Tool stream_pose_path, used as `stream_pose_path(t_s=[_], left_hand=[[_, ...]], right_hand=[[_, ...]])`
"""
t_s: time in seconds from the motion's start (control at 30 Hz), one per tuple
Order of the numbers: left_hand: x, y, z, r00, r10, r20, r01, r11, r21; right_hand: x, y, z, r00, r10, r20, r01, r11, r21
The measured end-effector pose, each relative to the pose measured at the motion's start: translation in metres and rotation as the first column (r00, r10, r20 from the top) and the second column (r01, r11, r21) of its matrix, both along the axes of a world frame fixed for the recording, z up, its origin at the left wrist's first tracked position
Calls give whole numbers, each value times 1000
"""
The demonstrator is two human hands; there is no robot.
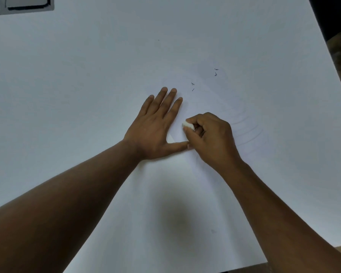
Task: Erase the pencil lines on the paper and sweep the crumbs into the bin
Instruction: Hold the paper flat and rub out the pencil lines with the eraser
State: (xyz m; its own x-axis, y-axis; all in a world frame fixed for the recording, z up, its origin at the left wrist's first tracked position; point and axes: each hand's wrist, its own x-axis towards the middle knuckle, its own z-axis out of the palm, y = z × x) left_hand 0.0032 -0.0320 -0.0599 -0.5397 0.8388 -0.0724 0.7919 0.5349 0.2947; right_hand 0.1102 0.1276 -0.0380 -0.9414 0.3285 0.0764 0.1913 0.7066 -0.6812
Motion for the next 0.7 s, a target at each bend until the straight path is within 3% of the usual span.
stream_pose_path(t_s=[0.17, 0.33, 0.5, 0.7], left_hand=[[-3, 2, -8, 999, -14, -34, 12, 998, -55], [-2, 2, -10, 998, -30, -58, 28, 999, -41], [-4, 4, -7, 999, -24, -28, 20, 992, -125], [-6, 4, -9, 998, -39, -40, 34, 992, -122]], right_hand=[[-7, -3, 0, 993, 112, 32, -114, 992, 49], [-19, -1, -4, 976, 209, 57, -216, 947, 238], [-38, 18, -6, 994, 101, 46, -110, 945, 309], [-36, 45, -6, 996, -90, 6, 87, 972, 218]])
